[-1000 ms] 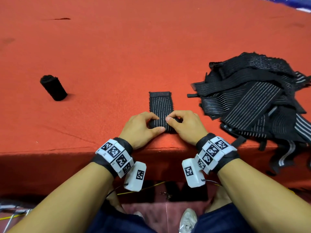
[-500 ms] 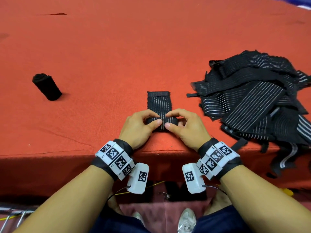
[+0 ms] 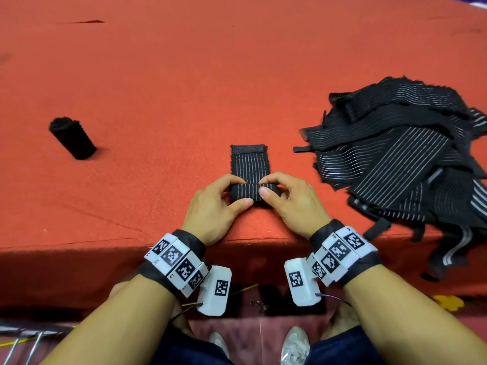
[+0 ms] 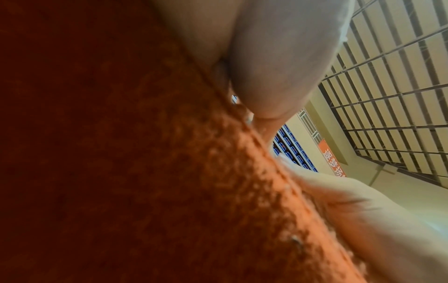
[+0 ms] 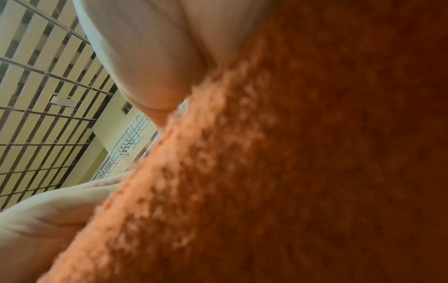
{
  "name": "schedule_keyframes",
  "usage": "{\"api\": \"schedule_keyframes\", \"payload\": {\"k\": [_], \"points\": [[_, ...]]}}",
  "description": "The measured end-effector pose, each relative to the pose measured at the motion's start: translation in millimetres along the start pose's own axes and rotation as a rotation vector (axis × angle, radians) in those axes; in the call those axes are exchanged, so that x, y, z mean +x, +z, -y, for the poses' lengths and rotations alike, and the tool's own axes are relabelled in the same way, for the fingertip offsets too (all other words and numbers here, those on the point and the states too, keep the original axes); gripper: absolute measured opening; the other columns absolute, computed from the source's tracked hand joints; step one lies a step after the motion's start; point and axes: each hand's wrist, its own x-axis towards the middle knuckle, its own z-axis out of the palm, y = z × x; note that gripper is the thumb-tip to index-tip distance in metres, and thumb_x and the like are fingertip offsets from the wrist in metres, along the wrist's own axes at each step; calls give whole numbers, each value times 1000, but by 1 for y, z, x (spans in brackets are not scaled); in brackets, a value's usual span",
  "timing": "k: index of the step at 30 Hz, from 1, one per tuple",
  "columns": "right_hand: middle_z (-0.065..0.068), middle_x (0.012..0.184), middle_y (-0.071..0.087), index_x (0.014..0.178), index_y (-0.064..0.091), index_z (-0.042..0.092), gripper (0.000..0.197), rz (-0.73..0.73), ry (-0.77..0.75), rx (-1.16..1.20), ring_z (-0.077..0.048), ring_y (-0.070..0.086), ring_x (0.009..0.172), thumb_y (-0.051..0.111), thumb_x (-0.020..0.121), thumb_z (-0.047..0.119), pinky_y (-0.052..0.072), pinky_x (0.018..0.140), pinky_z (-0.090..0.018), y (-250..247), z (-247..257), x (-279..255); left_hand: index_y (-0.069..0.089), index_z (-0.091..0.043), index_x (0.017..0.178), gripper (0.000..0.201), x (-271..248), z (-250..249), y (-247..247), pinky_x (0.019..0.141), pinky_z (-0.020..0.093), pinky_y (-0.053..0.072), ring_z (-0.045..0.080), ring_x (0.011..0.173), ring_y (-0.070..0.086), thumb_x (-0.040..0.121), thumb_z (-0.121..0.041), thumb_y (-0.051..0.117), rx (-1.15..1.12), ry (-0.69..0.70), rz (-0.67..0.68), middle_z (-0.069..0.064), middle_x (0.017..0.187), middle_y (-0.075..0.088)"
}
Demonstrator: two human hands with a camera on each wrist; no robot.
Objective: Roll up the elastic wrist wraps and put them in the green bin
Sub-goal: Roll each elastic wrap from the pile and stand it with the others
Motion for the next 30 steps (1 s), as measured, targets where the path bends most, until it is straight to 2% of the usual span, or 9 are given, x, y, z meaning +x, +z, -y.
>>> {"api": "schedule_keyframes", "payload": {"k": [3,6,9,13,16,21,24,26,30], "points": [[8,64,61,101,69,30,8,-2,-7,16,-5,40,46,66,94,32,35,54,-26,1,0,0,62,-44,111,28,-1,1,0,75,29,48,-4,63,54,86,-44,75,-35,5,-14,-14,89,70],[0,74,67,95,67,29,5,-1,-7,41,-5,41,48,64,95,34,41,56,-32,1,0,0,64,-43,109,26,-2,1,0,70,26,46,-4,59,51,86,-46,75,-21,13,-23,-18,77,66],[8,69,60,92,70,29,5,1,-5,18,-3,44,49,67,94,32,34,56,-21,0,2,-2,69,-36,106,23,-1,1,0,67,22,38,-5,66,55,86,-43,76,-9,9,-38,-23,71,58],[7,100,59,106,73,25,19,26,-25,76,2,49,60,77,87,23,36,63,-12,0,1,-2,69,-36,100,17,2,1,1,72,30,44,11,75,66,88,-47,72,12,-27,-31,-19,77,65],[10,86,59,112,70,24,30,47,-30,106,-3,43,51,79,85,16,35,58,-12,-1,-2,-3,69,-38,100,16,3,2,2,75,33,49,13,76,69,89,-50,70,4,-43,-31,-16,80,68],[12,47,42,97,66,24,11,-8,22,86,-5,32,43,74,90,25,29,49,-20,-1,-4,-2,63,-44,115,34,0,3,0,72,30,47,2,63,55,84,-46,76,8,-2,-25,-16,81,66],[10,55,52,93,69,23,5,-19,24,84,-7,38,46,72,92,27,33,51,-26,-1,-2,-1,60,-46,112,33,0,4,0,76,34,51,6,63,55,84,-44,77,-21,12,-23,-13,92,68],[4,60,56,91,70,24,5,-14,27,74,-10,41,49,70,93,28,35,53,-29,-1,0,-2,64,-42,107,26,-1,3,0,75,34,51,9,63,56,84,-43,77,-18,3,-24,-14,82,65],[10,76,58,94,72,25,3,-16,5,45,-3,42,49,72,92,27,35,56,-17,-1,0,-3,70,-34,103,20,-1,3,0,72,31,47,13,65,58,86,-41,76,-17,-5,-43,-17,69,61]]}}
